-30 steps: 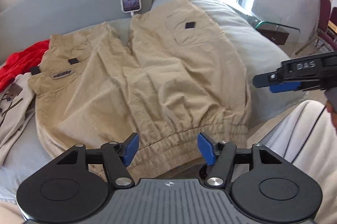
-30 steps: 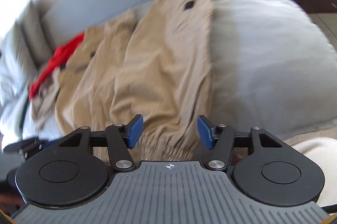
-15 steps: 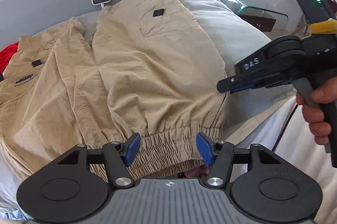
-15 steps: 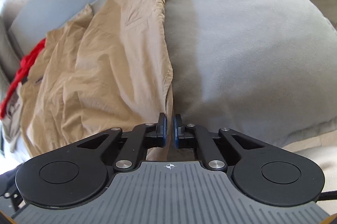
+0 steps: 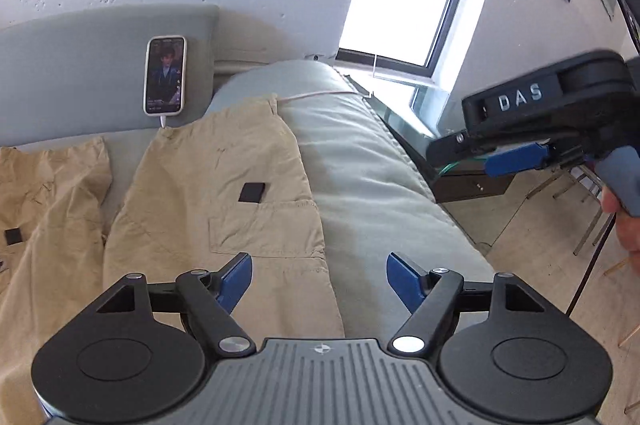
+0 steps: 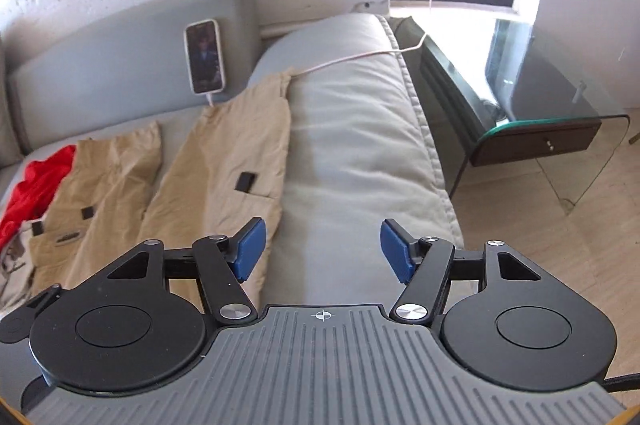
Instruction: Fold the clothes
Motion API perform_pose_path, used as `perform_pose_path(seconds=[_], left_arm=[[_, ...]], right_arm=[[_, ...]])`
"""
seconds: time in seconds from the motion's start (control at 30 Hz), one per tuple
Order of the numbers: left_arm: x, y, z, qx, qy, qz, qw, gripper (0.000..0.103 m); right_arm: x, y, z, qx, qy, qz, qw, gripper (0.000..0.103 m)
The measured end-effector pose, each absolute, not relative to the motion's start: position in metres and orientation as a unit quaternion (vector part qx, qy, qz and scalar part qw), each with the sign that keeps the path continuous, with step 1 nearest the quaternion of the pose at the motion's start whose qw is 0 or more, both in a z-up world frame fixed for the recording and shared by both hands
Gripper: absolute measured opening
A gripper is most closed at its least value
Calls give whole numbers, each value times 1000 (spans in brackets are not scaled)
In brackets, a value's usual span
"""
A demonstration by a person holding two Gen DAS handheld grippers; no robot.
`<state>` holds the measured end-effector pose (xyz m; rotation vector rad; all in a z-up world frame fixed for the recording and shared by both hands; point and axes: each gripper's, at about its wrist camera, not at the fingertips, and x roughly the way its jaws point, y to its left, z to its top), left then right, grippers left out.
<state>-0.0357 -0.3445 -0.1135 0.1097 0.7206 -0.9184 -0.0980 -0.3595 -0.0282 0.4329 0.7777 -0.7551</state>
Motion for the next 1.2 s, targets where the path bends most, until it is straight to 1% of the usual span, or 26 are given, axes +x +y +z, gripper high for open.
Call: perform_pose_path(seconds=[0.07,0.13,0.2,0.27,0.33,0.37,0.43,0.47,0.5,0.53,0.57,0.6,0.67,0.8,0.83,0.87,0.93,1.03,1.13,1.2], left_arm=[[-25,-361,-129,61,351,-425,832,71],[-15,-375,-142,80,361,-412,833,71],[-4,-389,-151,97,364,-397,837,70],[10,-401,-159,105,367,-388,839,70],[25,-413,-166,114,374,-385,836,65],[31,-419,-170,122,378,-385,833,59],[39,-429,-176,138,380,-387,829,53],[39,-431,-176,147,375,-390,828,49],[37,-432,-176,155,367,-392,829,41],[35,-433,-175,163,359,-394,830,37],[33,-433,-174,168,352,-396,831,27],[32,-433,-173,170,348,-396,832,22],[34,-430,-172,160,349,-400,832,15],[43,-424,-172,136,359,-407,829,10],[43,-423,-172,133,359,-407,830,10],[43,-423,-170,130,357,-406,831,9],[41,-425,-165,122,349,-412,833,8],[36,-437,-157,112,341,-435,826,7],[34,-459,-163,118,344,-446,818,7],[35,-466,-168,117,357,-446,813,7]], right_arm=[[-89,-386,-43,230,362,-339,837,64],[-77,-410,-59,274,346,-310,842,60],[-59,-430,-76,311,332,-285,844,59],[-31,-445,-87,310,330,-267,851,59],[-1,-462,-98,309,332,-250,855,58],[15,-470,-103,313,335,-244,855,57],[45,-487,-115,329,342,-236,848,53],[58,-498,-123,336,344,-235,845,52],[69,-508,-131,343,344,-237,841,48],[77,-516,-136,351,336,-238,841,44],[83,-524,-141,362,324,-236,842,41],[90,-533,-146,372,311,-234,843,38],[102,-544,-152,381,292,-230,846,36],[131,-550,-152,347,290,-233,861,35],[138,-550,-152,334,295,-237,863,15],[144,-548,-151,318,305,-242,864,2],[147,-543,-144,286,306,-252,872,1],[135,-535,-122,244,265,-273,892,1],[116,-536,-102,208,229,-316,897,0],[108,-545,-101,201,236,-345,886,0]])
